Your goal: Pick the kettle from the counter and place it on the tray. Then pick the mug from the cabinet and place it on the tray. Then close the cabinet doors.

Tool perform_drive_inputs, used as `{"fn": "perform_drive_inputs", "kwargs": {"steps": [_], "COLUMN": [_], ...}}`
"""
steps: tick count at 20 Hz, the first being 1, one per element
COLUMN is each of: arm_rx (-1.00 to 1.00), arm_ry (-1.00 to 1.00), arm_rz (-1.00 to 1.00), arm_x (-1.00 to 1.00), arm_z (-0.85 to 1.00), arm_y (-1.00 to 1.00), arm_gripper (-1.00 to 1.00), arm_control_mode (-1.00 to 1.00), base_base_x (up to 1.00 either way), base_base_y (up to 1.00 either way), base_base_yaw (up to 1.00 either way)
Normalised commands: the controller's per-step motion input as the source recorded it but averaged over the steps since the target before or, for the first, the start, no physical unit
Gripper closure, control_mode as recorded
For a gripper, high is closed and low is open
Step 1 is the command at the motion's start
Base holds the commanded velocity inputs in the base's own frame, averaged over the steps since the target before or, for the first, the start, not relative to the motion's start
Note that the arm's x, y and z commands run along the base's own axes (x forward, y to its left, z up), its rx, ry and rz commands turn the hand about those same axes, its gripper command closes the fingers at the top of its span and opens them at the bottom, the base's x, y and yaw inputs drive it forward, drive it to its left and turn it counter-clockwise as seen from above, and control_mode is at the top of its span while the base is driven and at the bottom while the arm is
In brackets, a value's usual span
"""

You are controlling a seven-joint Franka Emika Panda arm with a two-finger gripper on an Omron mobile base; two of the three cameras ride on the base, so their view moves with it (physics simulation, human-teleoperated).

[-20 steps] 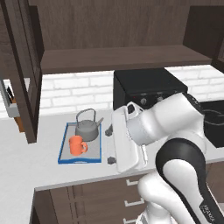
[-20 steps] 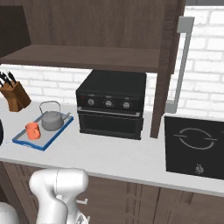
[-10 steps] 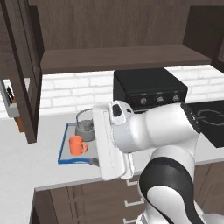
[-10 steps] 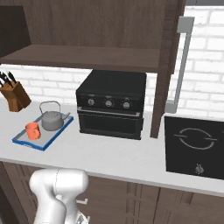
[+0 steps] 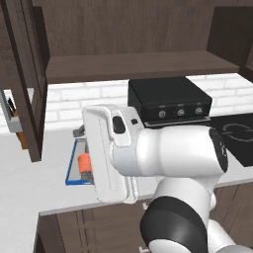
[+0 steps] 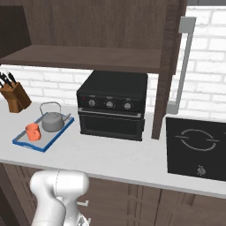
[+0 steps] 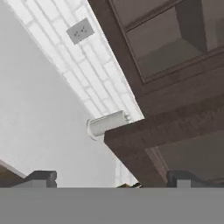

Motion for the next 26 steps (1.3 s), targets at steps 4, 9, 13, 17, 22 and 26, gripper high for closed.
{"fn": "perform_drive_inputs", "kwargs": {"steps": [4, 9, 13, 17, 22, 26], "arm_rx": [-0.02, -0.02, -0.01, -0.02, -0.03, 0.00], "arm_ry": [-0.25, -0.19, -0.06, -0.06, -0.01, -0.04], "arm_rz": [0.01, 0.00, 0.01, 0.00, -0.01, 0.00], "arm_x": [-0.25, -0.15, -0.21, -0.08, 0.31, 0.47], "arm_z": [0.49, 0.35, 0.16, 0.04, 0.00, -0.01], "arm_y": [0.43, 0.55, 0.48, 0.55, 0.61, 0.58], "arm_gripper": [-1.00, -1.00, -1.00, -1.00, -1.00, -1.00], "arm_control_mode": [-1.00, -1.00, -1.00, -1.00, -1.00, -1.00], "base_base_x": [0.00, 0.00, 0.00, 0.00, 0.00, 0.00], "base_base_y": [0.00, 0.00, 0.00, 0.00, 0.00, 0.00], "base_base_yaw": [0.00, 0.00, 0.00, 0.00, 0.00, 0.00]}}
